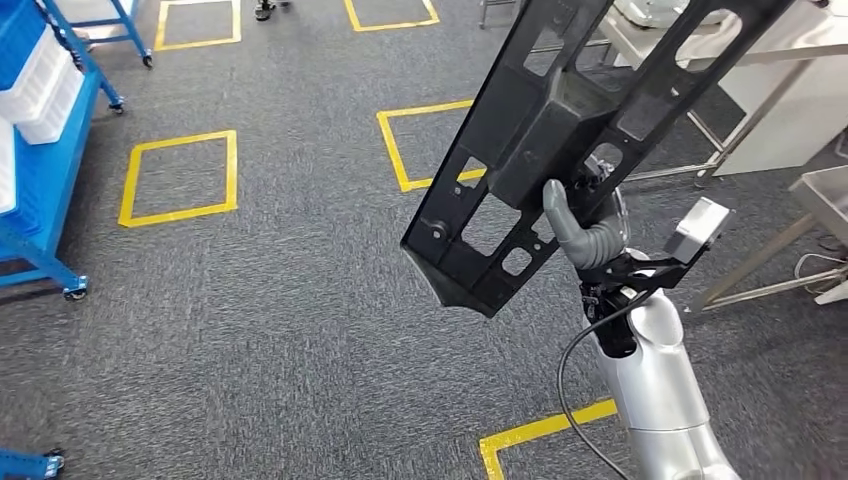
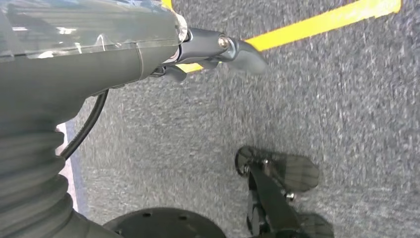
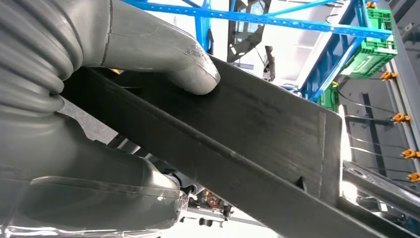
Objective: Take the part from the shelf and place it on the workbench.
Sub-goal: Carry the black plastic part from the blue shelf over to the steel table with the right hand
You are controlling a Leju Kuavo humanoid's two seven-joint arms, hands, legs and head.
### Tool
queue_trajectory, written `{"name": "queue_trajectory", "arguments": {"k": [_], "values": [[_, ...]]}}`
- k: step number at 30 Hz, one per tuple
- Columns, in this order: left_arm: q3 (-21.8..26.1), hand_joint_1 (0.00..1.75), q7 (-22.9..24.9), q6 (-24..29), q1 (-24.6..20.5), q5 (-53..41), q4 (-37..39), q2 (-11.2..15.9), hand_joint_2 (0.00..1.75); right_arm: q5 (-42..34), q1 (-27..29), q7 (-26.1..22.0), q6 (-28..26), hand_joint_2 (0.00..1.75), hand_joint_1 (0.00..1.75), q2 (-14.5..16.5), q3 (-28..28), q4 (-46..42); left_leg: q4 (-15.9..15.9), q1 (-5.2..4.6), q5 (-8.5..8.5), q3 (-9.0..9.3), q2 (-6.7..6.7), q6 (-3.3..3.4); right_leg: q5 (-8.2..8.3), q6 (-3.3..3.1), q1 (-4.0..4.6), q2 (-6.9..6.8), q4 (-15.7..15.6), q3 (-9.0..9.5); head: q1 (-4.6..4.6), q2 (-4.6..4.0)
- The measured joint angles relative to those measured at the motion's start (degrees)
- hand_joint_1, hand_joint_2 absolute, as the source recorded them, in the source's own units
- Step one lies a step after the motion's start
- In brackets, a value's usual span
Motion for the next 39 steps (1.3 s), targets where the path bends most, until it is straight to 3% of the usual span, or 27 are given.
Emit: {"name": "queue_trajectory", "arguments": {"k": [2, 4, 6, 7, 8, 10, 12, 13, 15, 17, 19, 21, 22, 23, 26, 28, 30, 31, 33, 34, 36, 37, 38, 39], "values": [[0.00, 0.00, -0.17, 0.05, -0.10, 0.05, 0.00, 0.08, 1.75, -0.24, -0.77, 0.13, 0.23, 1.75, 1.75, 0.20, 0.05, 0.44, -0.44, 0.15, 0.27, 0.17, 1.54, 0.78, -1.46, 0.58, 0.24, -3.21, 2.50, -1.28, 0.01, 0.00], [0.01, 0.00, -0.27, 0.13, 0.07, 0.12, 0.00, 0.13, 1.75, -0.31, -1.82, 0.19, 0.31, 1.75, 1.75, 0.57, 0.16, 1.03, -0.58, -0.09, 0.24, 0.22, 3.16, 1.22, -4.82, 1.07, 0.40, -7.14, 9.23, -4.73, 0.00, 0.00], [0.02, 0.00, -0.05, 0.22, 0.26, 0.25, 0.00, 0.20, 1.75, -0.31, -2.48, 0.31, 0.31, 1.75, 1.75, 0.94, 0.27, 1.82, -0.56, -0.28, 0.08, 0.24, 4.76, 1.30, -6.73, 1.32, 0.32, -8.17, 15.17, -7.94, -0.01, 0.00], [0.02, 0.00, 0.15, 0.28, 0.27, 0.34, 0.00, 0.24, 1.75, -0.27, -2.83, 0.48, 0.32, 1.75, 1.75, 1.03, 0.40, 2.25, -0.55, -0.32, -0.03, 0.29, 5.52, 1.29, -6.18, 1.33, 0.29, -8.29, 15.42, -8.17, -0.01, 0.00], [0.02, 0.00, 0.37, 0.32, 0.24, 0.43, 0.00, 0.27, 1.75, -0.21, -3.29, 0.70, 0.37, 1.75, 1.75, 1.04, 0.58, 2.67, -0.54, -0.36, -0.16, 0.40, 6.26, 1.22, -4.71, 1.26, 0.26, -8.45, 13.45, -7.22, 0.00, 0.00], [0.02, 0.00, 0.66, 0.35, 0.18, 0.54, 0.00, 0.29, 1.75, -0.05, -4.72, 1.08, 0.52, 1.75, 1.75, 1.05, 1.12, 3.36, -0.54, -0.53, -0.53, 0.79, 7.59, 0.90, -1.21, 0.75, 0.53, -9.94, 5.74, -3.23, -0.01, 0.00], [0.02, 0.00, 0.82, 0.41, 0.15, 0.58, 0.00, 0.31, 1.75, 0.22, -6.37, 1.36, 0.67, 1.75, 1.75, 1.05, 1.95, 3.98, -0.56, -0.85, -0.89, 1.14, 8.58, 0.39, 0.28, -0.18, 1.09, -11.27, 0.60, -0.69, -0.01, 0.00], [0.02, 0.00, 0.92, 0.45, 0.13, 0.58, 0.00, 0.32, 1.75, 0.38, -7.08, 1.52, 0.75, 1.75, 1.75, 1.05, 2.42, 4.29, -0.64, -1.01, -1.04, 1.31, 9.06, 0.12, 0.18, -0.61, 1.35, -11.31, -0.03, -0.48, -0.01, 0.00], [0.02, 0.00, 1.11, 0.53, 0.11, 0.57, 0.00, 0.36, 1.75, 0.62, -8.36, 2.05, 0.93, 1.75, 1.75, 1.04, 3.37, 5.11, -0.84, -1.06, -1.38, 1.64, 9.90, -0.47, 0.31, -1.25, 1.23, -9.99, -0.28, -0.44, -0.01, 0.00], [0.02, 0.00, 1.22, 0.56, 0.08, 0.55, 0.00, 0.44, 1.75, 0.58, -10.62, 2.93, 1.27, 1.75, 1.75, 0.89, 4.89, 6.34, 0.77, -0.87, -2.73, 1.15, 7.87, -0.96, 0.54, -1.90, 0.76, -8.62, -0.77, -0.21, -0.01, 0.00], [0.02, 0.00, 1.26, 0.58, 0.14, 0.54, 0.01, 0.50, 1.75, -0.13, -14.07, 4.04, 1.52, 1.75, 1.75, 0.49, 7.41, 8.18, 6.94, -0.64, -5.74, -1.73, 4.22, -1.15, 0.71, -2.39, 0.49, -7.27, -0.98, -0.12, -0.01, 0.00], [0.02, 0.00, 1.35, 0.60, 0.26, 0.54, 0.01, 0.51, 1.75, -1.52, -17.50, 5.11, 1.47, 1.75, 1.75, -0.02, 10.42, 10.39, 14.36, -0.57, -7.96, -5.73, 2.78, -1.23, 0.71, -2.58, 0.48, -5.73, -0.88, -0.11, -0.01, 0.00], [0.02, 0.00, 1.39, 0.63, 0.28, 0.54, 0.01, 0.51, 1.75, -2.36, -18.99, 5.61, 1.37, 1.75, 1.75, -0.26, 11.96, 11.51, 15.88, -0.55, -7.60, -6.86, 2.60, -1.24, 0.68, -2.57, 0.47, -4.88, -0.79, -0.09, -0.01, 0.00], [0.02, 0.00, 1.42, 0.67, 0.27, 0.55, 0.01, 0.51, 1.75, -3.18, -20.35, 6.00, 1.28, 1.75, 1.75, -0.44, 13.39, 12.54, 15.14, -0.53, -6.13, -7.01, 2.49, -1.21, 0.63, -2.52, 0.46, -4.07, -0.64, -0.06, -0.01, 0.00], [0.02, 0.00, 1.31, 0.76, 0.17, 0.57, 0.01, 0.67, 1.75, -5.23, -23.89, 6.52, 0.48, 1.75, 1.75, -0.74, 16.82, 15.37, 4.98, -0.28, 0.03, -3.50, 0.57, -0.86, 0.35, -2.02, 0.48, -1.97, 0.03, -0.25, -0.01, 0.00], [0.02, 0.00, 1.12, 0.78, 0.10, 0.58, 0.01, 0.76, 1.75, -6.04, -25.21, 6.20, -0.47, 1.75, 1.75, -0.83, 18.07, 16.79, 1.16, -0.29, 0.94, -1.97, -0.57, -0.65, 0.42, -1.39, 0.54, -0.90, 0.22, -0.78, -0.02, 0.00], [0.02, 0.00, 0.96, 0.74, 0.07, 0.58, 0.01, 0.75, 1.75, -6.44, -25.49, 5.73, -1.28, 1.75, 1.75, -0.84, 18.61, 17.69, 0.64, -0.38, 0.84, -1.73, 0.20, -0.29, 0.75, -0.71, 0.48, 0.05, 0.07, -1.17, -0.01, 0.00], [0.02, 0.00, 0.88, 0.72, 0.08, 0.59, 0.00, 0.77, 1.75, -6.55, -25.48, 5.56, -1.54, 1.75, 1.75, -0.84, 18.74, 18.01, 0.41, -0.30, 0.97, -1.63, 0.86, 0.06, 0.64, -0.41, 0.53, -0.54, 0.28, -1.30, 0.01, 0.00], [0.02, 0.00, 0.79, 0.69, 0.10, 0.61, -0.01, 0.82, 1.75, -6.67, -25.69, 5.23, -1.79, 1.75, 1.75, -0.76, 19.03, 18.57, -0.02, -0.19, 1.18, -1.46, 2.39, 0.82, -1.12, 0.20, 0.69, -3.90, 3.34, -2.87, 0.01, 0.00], [0.02, 0.00, 0.75, 0.69, 0.16, 0.63, -0.02, 0.88, 1.75, -6.72, -25.77, 5.02, -1.86, 1.75, 1.75, -0.60, 19.20, 18.86, -0.12, -0.37, 1.16, -1.41, 3.23, 1.10, -2.77, 0.50, 0.68, -6.06, 6.58, -4.53, 0.01, 0.00], [0.02, 0.00, 0.69, 0.69, 0.34, 0.69, -0.01, 0.95, 1.75, -6.77, -25.70, 4.61, -2.02, 1.75, 1.75, -0.13, 19.54, 19.55, -0.15, -0.73, 1.00, -1.42, 4.84, 1.35, -5.56, 0.92, 0.43, -7.95, 13.65, -8.44, 0.01, 0.00], [0.02, 0.00, 0.63, 0.68, 0.39, 0.73, 0.00, 0.98, 1.75, -6.77, -25.56, 4.47, -2.10, 1.75, 1.75, 0.04, 19.67, 19.94, -0.15, -0.84, 0.90, -1.40, 5.67, 1.37, -5.77, 1.02, 0.30, -8.18, 15.39, -9.52, 0.01, 0.00], [0.02, 0.00, 0.52, 0.68, 0.39, 0.77, 0.01, 1.00, 1.75, -6.77, -25.45, 4.36, -2.18, 1.75, 1.75, 0.13, 19.82, 20.31, -0.14, -0.91, 0.79, -1.35, 6.45, 1.33, -4.96, 1.06, 0.21, -8.31, 14.88, -9.41, 0.01, 0.00], [0.02, 0.00, 0.39, 0.67, 0.37, 0.80, 0.00, 1.01, 1.75, -6.77, -25.40, 4.27, -2.24, 1.75, 1.75, 0.15, 19.97, 20.63, -0.14, -0.97, 0.65, -1.23, 7.17, 1.24, -3.38, 1.01, 0.16, -8.58, 12.23, -8.09, 0.01, 0.00]]}}
